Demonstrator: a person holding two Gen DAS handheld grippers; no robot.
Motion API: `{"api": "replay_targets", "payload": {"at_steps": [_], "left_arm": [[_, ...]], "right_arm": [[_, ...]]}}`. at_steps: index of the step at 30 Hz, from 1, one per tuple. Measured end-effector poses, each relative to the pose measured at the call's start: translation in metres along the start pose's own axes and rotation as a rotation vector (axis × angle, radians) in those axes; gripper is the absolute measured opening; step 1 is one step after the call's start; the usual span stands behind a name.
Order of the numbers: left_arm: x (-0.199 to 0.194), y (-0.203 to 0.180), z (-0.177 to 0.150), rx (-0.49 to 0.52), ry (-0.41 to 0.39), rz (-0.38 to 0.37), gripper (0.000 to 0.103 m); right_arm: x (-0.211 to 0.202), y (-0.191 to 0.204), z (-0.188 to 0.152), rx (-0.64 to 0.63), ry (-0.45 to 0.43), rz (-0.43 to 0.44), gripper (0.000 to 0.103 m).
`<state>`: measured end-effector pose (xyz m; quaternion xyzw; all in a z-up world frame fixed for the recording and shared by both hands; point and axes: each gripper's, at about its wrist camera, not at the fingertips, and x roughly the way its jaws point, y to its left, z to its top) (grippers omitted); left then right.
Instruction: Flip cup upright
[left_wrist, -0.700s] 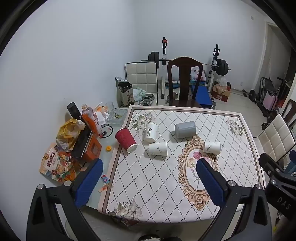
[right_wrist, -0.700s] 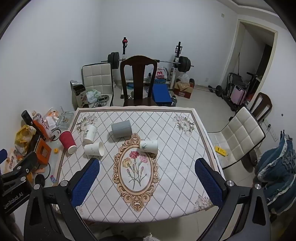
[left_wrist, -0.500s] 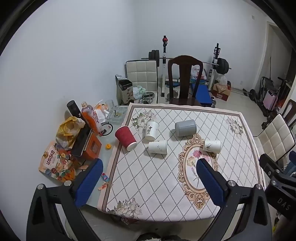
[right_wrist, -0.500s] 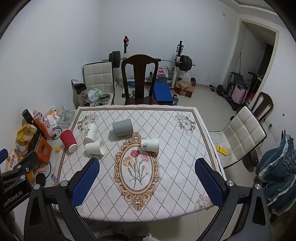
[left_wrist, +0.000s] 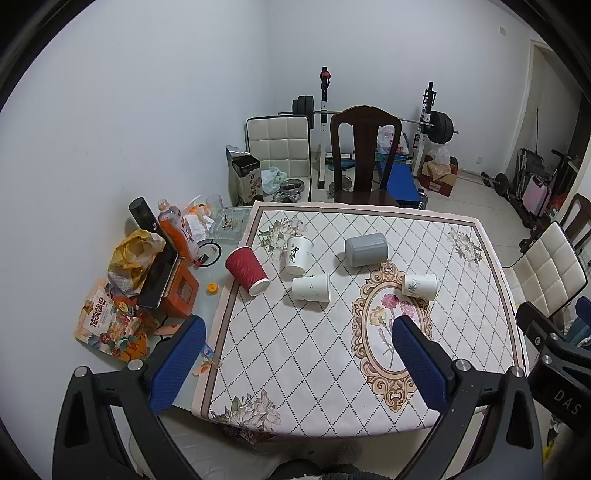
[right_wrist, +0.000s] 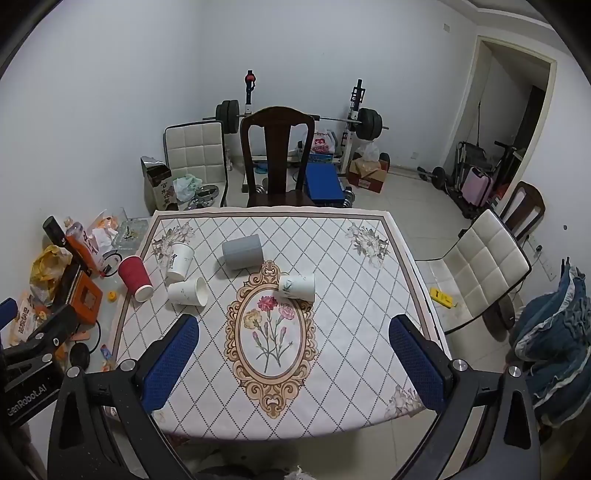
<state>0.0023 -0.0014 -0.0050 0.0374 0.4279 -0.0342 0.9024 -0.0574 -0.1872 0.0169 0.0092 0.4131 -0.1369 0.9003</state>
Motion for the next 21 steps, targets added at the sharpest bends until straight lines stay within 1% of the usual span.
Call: {"api": "replay_targets", "payload": {"at_steps": [21], "left_arm": [[-0.008,-0.0038,-0.0005,-0.006,-0.001,-0.005,0.103]], "right_arm": [[-0.0027,-0.0071,-0.0057,-0.013,-0.012,0.006,0.103]]}}
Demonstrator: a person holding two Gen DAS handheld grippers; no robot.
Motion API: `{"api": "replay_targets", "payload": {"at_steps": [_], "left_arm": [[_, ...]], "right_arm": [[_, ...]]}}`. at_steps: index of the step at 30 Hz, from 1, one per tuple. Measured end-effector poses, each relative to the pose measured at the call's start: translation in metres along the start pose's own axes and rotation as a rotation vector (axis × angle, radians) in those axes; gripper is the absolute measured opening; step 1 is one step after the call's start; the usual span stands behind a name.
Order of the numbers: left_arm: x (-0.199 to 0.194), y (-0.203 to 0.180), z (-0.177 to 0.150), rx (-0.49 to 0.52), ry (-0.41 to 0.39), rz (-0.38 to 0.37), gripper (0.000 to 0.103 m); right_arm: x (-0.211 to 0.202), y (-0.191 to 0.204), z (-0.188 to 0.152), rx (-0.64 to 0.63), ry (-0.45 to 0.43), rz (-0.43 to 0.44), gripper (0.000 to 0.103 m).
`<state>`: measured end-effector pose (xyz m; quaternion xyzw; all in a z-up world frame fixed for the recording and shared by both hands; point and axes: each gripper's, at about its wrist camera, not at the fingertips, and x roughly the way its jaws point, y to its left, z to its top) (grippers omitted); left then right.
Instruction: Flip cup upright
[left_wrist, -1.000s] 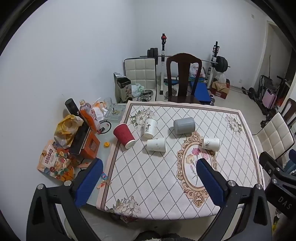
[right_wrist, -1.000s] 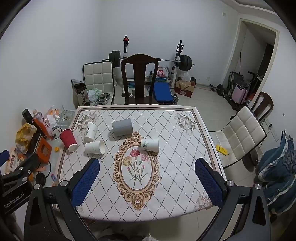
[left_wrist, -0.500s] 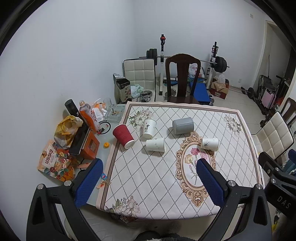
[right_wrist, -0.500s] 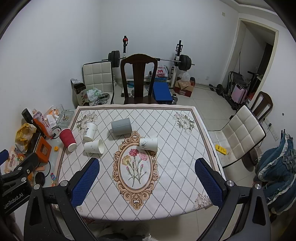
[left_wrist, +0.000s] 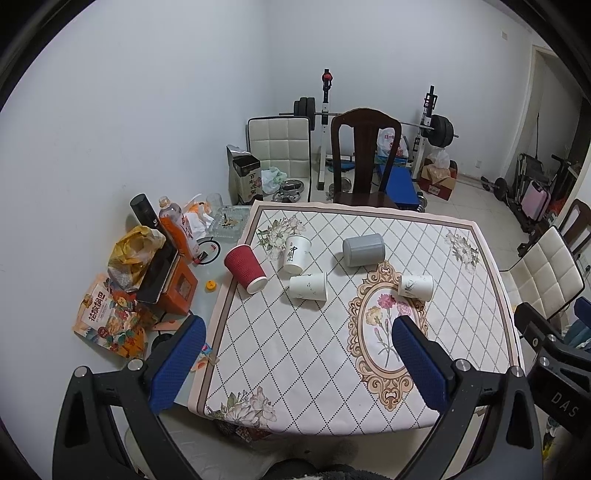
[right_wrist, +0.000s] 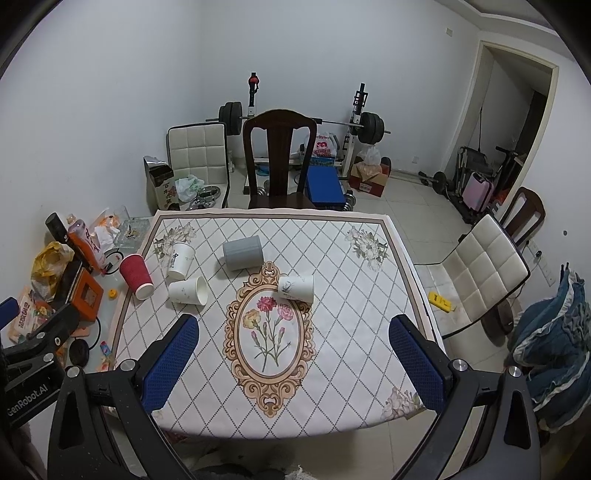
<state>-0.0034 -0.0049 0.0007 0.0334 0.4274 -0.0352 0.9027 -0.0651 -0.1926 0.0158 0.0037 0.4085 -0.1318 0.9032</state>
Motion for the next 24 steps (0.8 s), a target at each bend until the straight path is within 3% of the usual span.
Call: {"api": "replay_targets", "payload": {"at_steps": [24], "left_arm": [[-0.0015,0.0048,-0.0007,-0.003,-0.006,0.0,0.103]], "right_arm": [[-0.0116,0.0038,-0.0001,-0.012,-0.009,0.008,0.103]]}}
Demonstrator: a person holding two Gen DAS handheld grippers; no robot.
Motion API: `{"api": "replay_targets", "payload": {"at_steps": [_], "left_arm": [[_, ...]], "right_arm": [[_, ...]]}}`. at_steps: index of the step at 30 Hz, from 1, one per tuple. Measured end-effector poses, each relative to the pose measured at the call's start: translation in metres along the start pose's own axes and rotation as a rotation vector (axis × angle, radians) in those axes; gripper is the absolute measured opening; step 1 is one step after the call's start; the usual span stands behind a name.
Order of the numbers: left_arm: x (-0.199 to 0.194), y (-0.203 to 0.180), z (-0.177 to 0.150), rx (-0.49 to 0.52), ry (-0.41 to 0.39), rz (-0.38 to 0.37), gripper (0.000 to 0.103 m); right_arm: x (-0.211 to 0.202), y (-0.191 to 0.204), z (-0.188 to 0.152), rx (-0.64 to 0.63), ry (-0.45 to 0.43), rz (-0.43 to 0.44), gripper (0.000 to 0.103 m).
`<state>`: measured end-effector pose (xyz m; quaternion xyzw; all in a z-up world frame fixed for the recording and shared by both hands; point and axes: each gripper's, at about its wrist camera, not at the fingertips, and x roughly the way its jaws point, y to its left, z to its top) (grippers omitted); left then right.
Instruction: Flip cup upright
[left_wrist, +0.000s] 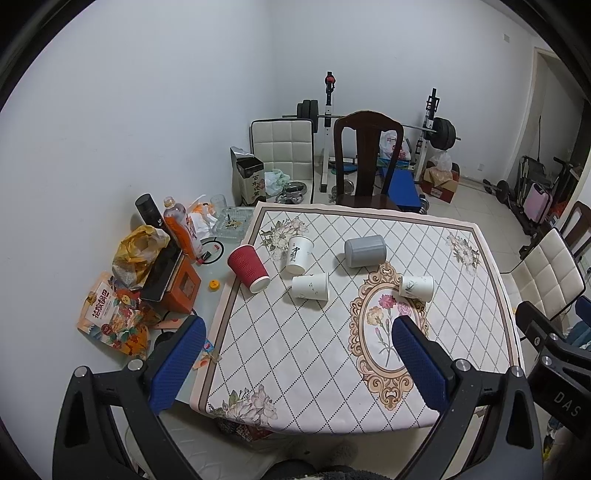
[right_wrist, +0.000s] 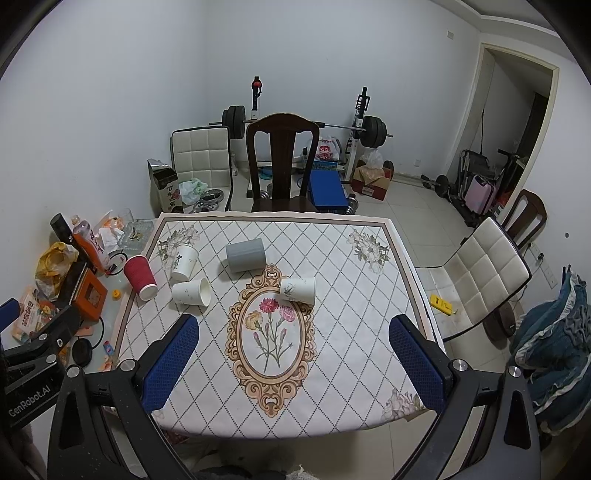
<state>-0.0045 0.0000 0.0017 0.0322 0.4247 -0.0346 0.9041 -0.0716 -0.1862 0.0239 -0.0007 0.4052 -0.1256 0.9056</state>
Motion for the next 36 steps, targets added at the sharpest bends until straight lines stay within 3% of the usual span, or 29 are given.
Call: {"api": "replay_targets", "payload": {"at_steps": [28,36], "left_arm": [[0.003,0.004,-0.004,-0.021,0.007,0.031,0.103],[0.08,0.018,-0.017,-0.077,0.161,0.131,0.103]], "right_arm": [[0.0,0.007,0.0,-0.007,0.012,0.022,0.103],[0.104,0.027,-0.01,-0.032,0.196,0.079,0.103]]}}
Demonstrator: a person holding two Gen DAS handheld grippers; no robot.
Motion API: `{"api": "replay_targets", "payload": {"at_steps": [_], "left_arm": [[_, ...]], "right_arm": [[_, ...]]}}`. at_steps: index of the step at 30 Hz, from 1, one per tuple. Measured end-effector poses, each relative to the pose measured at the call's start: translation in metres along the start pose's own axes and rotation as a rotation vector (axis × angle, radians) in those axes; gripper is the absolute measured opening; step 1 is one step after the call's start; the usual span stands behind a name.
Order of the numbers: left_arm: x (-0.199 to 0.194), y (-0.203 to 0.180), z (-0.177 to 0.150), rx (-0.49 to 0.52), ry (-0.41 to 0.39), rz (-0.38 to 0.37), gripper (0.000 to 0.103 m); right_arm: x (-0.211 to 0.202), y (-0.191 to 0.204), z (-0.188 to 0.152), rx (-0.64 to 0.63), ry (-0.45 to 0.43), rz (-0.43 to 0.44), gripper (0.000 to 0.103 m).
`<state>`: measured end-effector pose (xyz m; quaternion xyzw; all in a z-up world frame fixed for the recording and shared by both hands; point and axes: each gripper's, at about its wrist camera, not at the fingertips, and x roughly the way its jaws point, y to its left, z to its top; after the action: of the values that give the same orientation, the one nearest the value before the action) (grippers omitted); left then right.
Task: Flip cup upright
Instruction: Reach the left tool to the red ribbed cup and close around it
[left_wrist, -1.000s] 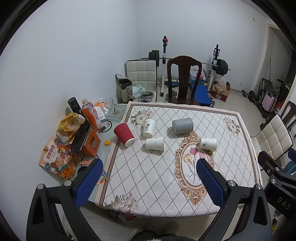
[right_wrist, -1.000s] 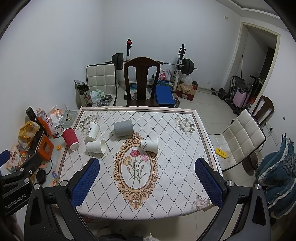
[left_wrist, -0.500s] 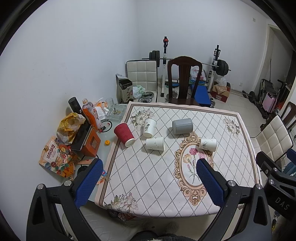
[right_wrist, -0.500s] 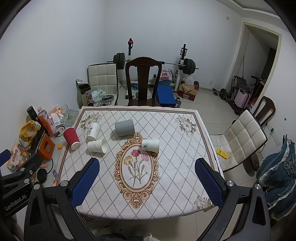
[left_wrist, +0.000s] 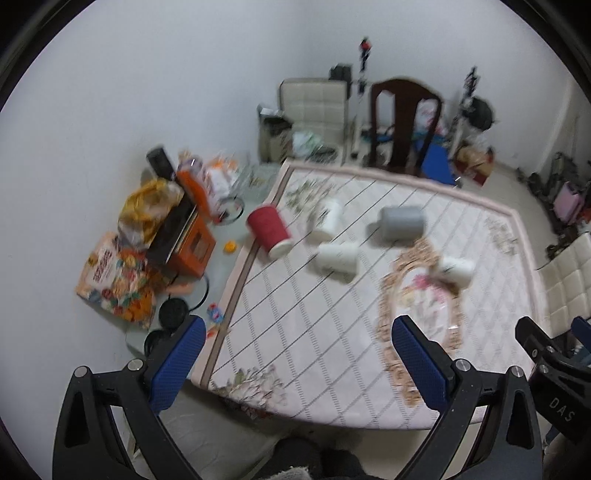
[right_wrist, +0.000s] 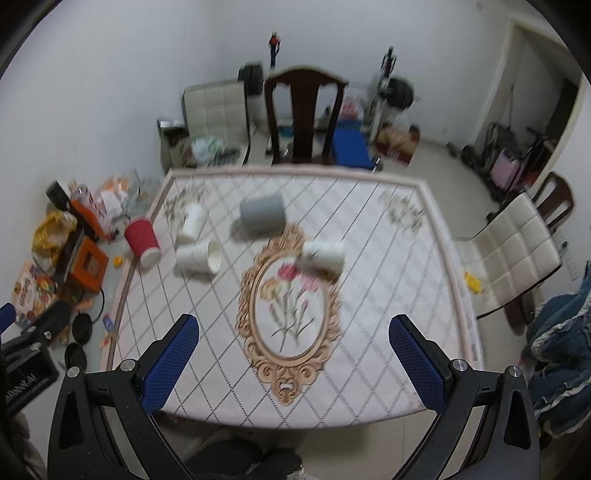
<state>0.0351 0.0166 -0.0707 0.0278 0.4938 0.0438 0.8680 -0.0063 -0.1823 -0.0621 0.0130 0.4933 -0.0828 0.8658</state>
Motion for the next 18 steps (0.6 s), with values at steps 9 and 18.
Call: {"api": "replay_targets", "payload": {"at_steps": [9,18], "left_arm": [[0.146,0.038,0.027,-0.069,0.208,0.089,0.103],[0.28,0.066,0.081,-0.116,0.358,0.056,0.102]], "right_arm": [[0.164,0.045,0.002,-0.012,0.251,-0.01,0.1],[0.281,0.09,0.03,-0.013,0.388,-0.066,0.085]]}}
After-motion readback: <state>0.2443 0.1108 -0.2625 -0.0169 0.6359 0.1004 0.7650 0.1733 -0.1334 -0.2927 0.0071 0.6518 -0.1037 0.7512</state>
